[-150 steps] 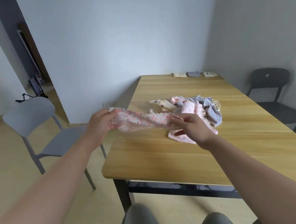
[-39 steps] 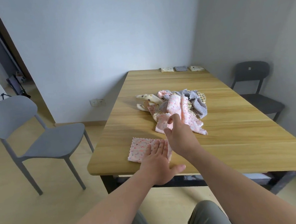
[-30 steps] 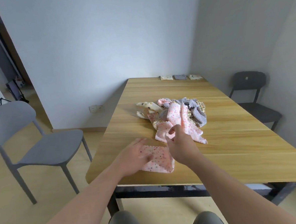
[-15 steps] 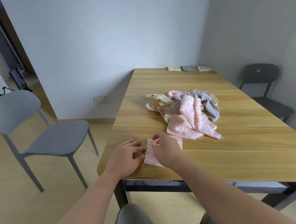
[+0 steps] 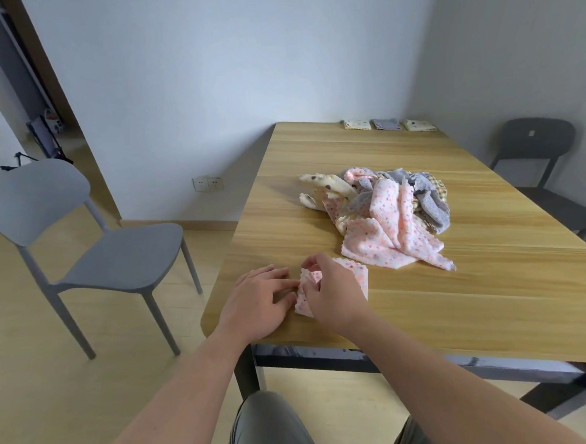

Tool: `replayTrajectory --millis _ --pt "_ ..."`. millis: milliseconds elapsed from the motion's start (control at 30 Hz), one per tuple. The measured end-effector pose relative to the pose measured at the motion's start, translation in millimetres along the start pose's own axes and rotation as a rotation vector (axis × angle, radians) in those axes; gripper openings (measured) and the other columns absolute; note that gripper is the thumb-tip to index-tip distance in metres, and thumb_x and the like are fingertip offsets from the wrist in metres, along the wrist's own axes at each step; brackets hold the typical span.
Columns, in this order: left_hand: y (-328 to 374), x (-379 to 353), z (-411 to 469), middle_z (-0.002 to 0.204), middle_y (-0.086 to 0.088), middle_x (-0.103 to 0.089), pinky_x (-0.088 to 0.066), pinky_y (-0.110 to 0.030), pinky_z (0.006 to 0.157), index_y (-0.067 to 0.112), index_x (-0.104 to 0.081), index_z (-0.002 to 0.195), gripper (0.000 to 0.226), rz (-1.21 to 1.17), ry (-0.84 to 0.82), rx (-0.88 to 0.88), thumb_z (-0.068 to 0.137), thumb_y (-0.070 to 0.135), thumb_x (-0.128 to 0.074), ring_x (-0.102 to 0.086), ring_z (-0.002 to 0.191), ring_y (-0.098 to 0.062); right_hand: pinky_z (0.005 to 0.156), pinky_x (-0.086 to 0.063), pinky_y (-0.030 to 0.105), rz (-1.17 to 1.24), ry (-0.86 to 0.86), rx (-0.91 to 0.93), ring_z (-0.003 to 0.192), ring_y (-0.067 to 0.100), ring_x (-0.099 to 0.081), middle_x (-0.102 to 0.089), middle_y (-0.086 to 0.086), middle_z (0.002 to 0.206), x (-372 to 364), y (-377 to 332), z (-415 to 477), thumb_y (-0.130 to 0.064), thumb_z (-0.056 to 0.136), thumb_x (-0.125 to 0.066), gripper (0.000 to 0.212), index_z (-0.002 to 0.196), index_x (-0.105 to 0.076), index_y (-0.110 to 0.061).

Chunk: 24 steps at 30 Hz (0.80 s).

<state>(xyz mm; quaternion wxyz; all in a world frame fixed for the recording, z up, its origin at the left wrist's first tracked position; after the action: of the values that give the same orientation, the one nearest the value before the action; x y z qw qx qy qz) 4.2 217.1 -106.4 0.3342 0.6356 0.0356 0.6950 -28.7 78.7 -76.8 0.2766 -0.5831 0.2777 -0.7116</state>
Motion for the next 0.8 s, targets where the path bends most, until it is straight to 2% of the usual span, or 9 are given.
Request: replayTrajectory --millis 100,200,300,400,500,667,800 --pt "0.6 -0.3 -0.3 0.151 0.019 -0.047 -0.02 -0.037 0.124 0.045 -0.062 0.131 0.032 0.006 -0.005 -0.004 0.1 0.047 -0.055 -0.03 0.147 -0.005 0.079 -0.041 0.02 -0.004 0.012 0.03 0.095 0.011 -0.057 -0.059 -0.006 0.117 -1.2 1.9 -0.3 -0.018 0.099 -0.056 0.022 0.12 -0.057 -0.025" --pt "1.2 -0.7 -0.9 0.152 0.019 -0.047 -0.02 -0.037 0.124 0.045 -0.062 0.132 0.033 0.016 -0.004 -0.005 0.1 0.047 -0.055 -0.03 0.147 -0.005 0.071 -0.039 0.011 0.045 0.122 0.078 0.087 0.007 -0.055 -0.056 -0.008 0.116 8.4 -1.0 -4.0 -0.011 0.098 -0.055 0.023 0.117 -0.057 -0.024" --pt "1.8 -0.9 -0.9 0.152 0.02 -0.047 -0.02 -0.037 0.124 0.045 -0.062 0.132 0.034 0.02 -0.004 -0.007 0.1 0.048 -0.055 -0.029 0.147 -0.005 0.069 -0.04 0.011 0.064 0.179 0.134 0.083 0.004 -0.054 -0.053 -0.008 0.115 12.3 -5.2 -8.6 -0.006 0.097 -0.054 0.023 0.114 -0.056 -0.021" --pt "1.5 -1.1 -1.0 0.152 0.019 -0.047 -0.02 -0.037 0.124 0.044 -0.062 0.132 0.035 0.022 -0.007 -0.008 0.099 0.05 -0.056 -0.029 0.147 -0.004 0.072 -0.044 0.014 0.067 0.14 0.148 0.085 0.003 -0.055 -0.05 -0.007 0.118 3.9 -3.6 -10.5 -0.01 0.1 -0.053 0.019 0.116 -0.055 -0.019" --pt "1.9 -0.7 -1.1 0.151 0.018 -0.048 -0.02 -0.037 0.124 0.044 -0.063 0.132 0.034 0.032 -0.002 -0.013 0.099 0.048 -0.056 -0.03 0.147 -0.005 0.074 -0.038 0.007 0.035 0.062 0.154 0.088 0.002 -0.05 -0.049 -0.005 0.121 -9.1 0.8 -11.6 -0.011 0.1 -0.054 0.021 0.119 -0.053 -0.019" --pt "2.1 0.0 -0.2 0.151 0.018 -0.049 -0.021 -0.038 0.124 0.041 -0.063 0.132 0.032 0.03 -0.009 -0.006 0.102 0.04 -0.055 -0.031 0.146 -0.005 0.081 -0.042 0.019 0.081 -0.015 0.111 0.096 0.01 -0.055 -0.05 -0.006 0.12 -10.6 2.5 -13.4 -0.011 0.096 -0.054 0.027 0.121 -0.051 -0.022" --pt "1.7 1.2 0.9 0.15 0.019 -0.049 -0.021 -0.036 0.124 0.036 -0.06 0.137 0.034 -0.001 -0.006 0.025 0.105 0.04 -0.048 -0.031 0.146 -0.004 0.076 -0.046 0.021 0.048 0.106 0.095 0.093 0.005 -0.054 -0.053 -0.01 0.118 16.8 2.4 -15.5 -0.008 0.096 -0.049 0.027 0.119 -0.054 -0.022"
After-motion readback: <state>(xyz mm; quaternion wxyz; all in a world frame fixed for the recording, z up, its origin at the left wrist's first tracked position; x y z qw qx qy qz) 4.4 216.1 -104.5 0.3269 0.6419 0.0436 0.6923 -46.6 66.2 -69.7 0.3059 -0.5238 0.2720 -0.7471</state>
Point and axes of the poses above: each hand's wrist, its own z-axis towards the middle knuckle, its own x-axis out of the back of the hand, y = z × x, the point moved 9 cm from there along z, towards the middle knuckle
